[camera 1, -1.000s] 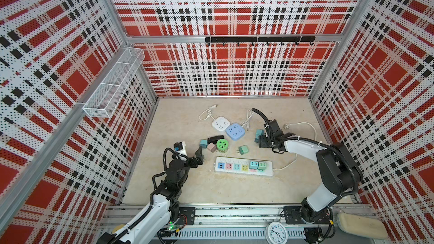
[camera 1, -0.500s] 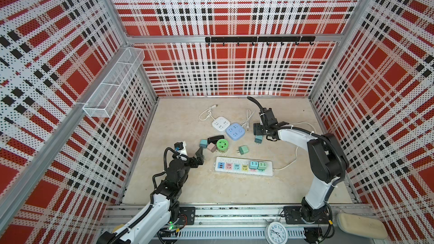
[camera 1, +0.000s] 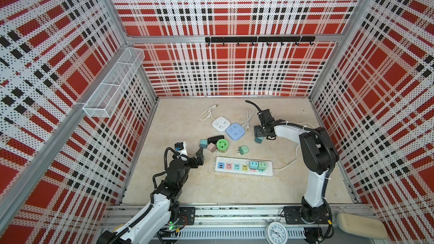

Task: Insert the plug
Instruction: 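Lower the right gripper onto a teal adapter near the blue socket cube and grasp it, then lift the teal adapter with the right gripper and turn it upright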

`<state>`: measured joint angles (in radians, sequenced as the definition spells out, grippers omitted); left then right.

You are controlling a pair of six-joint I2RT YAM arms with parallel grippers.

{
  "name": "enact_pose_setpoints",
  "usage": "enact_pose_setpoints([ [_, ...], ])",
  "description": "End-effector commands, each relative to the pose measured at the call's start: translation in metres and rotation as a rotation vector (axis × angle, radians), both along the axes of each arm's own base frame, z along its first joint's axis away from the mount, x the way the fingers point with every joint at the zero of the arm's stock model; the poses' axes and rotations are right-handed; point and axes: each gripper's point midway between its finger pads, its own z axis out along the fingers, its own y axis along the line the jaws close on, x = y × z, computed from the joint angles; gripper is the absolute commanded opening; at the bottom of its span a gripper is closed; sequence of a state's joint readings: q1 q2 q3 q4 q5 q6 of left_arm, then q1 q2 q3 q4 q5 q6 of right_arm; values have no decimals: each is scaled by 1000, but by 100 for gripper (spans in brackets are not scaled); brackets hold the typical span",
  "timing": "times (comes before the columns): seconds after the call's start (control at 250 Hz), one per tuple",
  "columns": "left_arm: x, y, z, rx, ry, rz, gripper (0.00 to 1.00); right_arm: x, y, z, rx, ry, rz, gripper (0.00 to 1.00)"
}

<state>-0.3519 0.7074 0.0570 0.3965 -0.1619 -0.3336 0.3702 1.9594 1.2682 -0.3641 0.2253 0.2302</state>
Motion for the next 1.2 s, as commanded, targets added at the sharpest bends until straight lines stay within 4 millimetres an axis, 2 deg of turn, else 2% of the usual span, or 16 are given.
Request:
enact_pose_setpoints([
  [0.0,6,-1,19,-29,-39,7,99,10,-15,4,7,-16,-50,77],
  [0.184,6,0,19,-32,-42,8,99,15,-26,5,43,-22,-85,76],
  [0.304,5,0,20,-32,-44,10,99,23,-42,7,68,-30,-134,76],
  [0.416,6,0,20,-31,-43,10,99,33,-44,8,112,-19,-136,78],
  [0.676,6,-1,19,-30,-37,7,99,53,-29,22,162,-52,-79,92],
  [0.748,6,-1,20,-32,-43,8,99,58,-25,21,171,-48,-67,93],
  [0.92,6,0,19,-31,-41,10,99,62,-9,0,242,8,-47,79],
  [1.044,6,-1,20,-30,-42,5,99,59,-5,-10,272,28,-45,78],
  [1.197,6,-1,20,-31,-44,6,99,50,-11,-9,250,25,-58,78],
])
